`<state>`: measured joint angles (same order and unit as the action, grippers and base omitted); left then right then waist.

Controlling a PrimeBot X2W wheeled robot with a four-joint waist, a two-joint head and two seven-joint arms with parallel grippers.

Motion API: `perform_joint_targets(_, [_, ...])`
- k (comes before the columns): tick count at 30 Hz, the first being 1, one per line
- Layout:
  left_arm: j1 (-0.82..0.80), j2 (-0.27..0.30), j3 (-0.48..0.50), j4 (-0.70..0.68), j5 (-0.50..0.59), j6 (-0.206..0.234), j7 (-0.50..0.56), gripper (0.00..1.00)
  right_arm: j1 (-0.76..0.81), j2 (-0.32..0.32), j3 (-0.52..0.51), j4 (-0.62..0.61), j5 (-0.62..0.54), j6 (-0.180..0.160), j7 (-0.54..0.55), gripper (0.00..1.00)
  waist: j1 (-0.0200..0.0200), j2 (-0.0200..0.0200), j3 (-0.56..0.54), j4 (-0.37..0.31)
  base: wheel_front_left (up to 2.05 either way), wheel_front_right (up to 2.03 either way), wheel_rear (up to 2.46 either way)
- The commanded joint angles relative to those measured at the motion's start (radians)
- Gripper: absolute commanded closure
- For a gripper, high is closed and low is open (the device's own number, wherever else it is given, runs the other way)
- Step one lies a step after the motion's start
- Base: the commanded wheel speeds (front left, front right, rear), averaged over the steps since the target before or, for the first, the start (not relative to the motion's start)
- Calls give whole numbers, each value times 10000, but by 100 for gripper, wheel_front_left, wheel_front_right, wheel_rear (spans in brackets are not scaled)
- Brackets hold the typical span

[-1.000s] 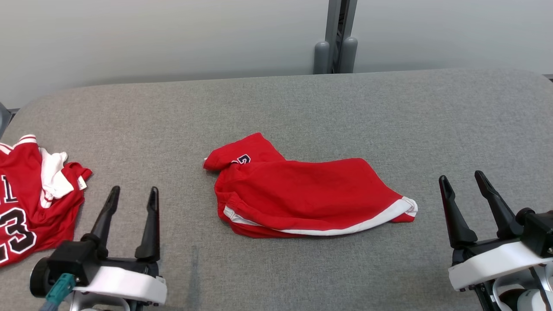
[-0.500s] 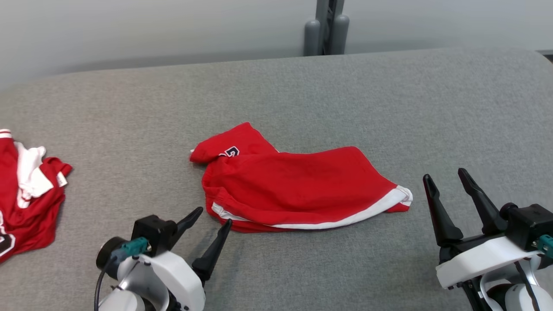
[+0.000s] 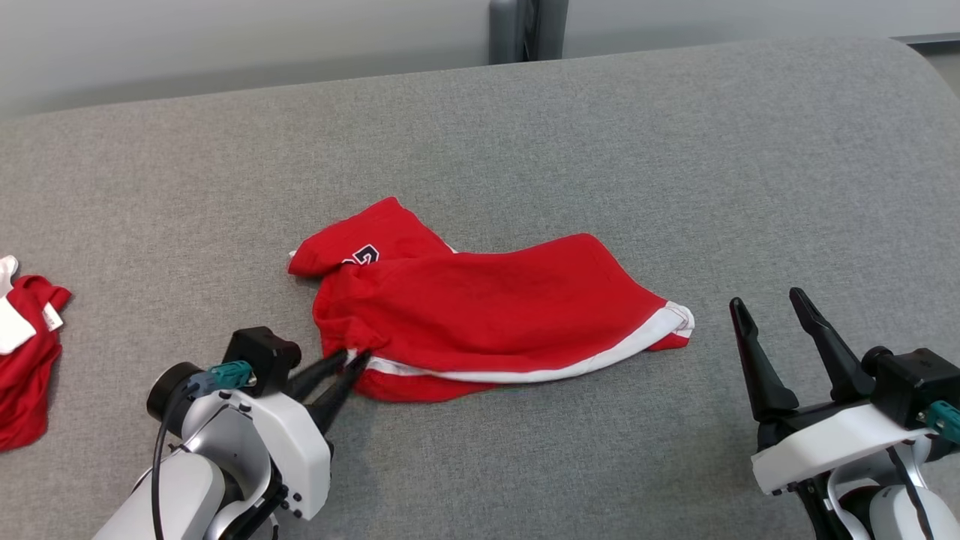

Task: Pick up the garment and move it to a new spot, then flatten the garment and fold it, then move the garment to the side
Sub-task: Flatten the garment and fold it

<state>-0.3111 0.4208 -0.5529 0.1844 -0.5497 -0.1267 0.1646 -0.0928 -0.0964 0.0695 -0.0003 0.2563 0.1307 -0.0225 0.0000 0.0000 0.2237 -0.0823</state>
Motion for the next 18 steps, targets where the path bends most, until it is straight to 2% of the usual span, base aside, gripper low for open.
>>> perform_joint_targets(1, [-75,192,-110,-135,-162,-40,146,100,-59,-14,-65,37,15,1,-95,0,0,0,-17,4,0,0,0])
perform_joint_targets(9, [455,847,-234,-1979,-897,65,928,100,129,34,-354,69,0,1,-117,0,0,0,-141,274,0,0,0])
perform_joint_targets(13, [937,1240,-89,-3373,-1114,440,1426,100,164,72,-479,9,14,1,-61,0,0,0,-147,401,0,0,0])
perform_joint_targets(14, [937,1240,-89,-3373,-1114,440,1426,100,164,72,-479,9,14,1,-61,0,0,0,-147,401,0,0,0])
perform_joint_targets(18, [1352,1516,277,-4512,-1408,913,1638,100,195,103,-626,-71,28,1,-14,0,0,0,-105,486,0,0,0])
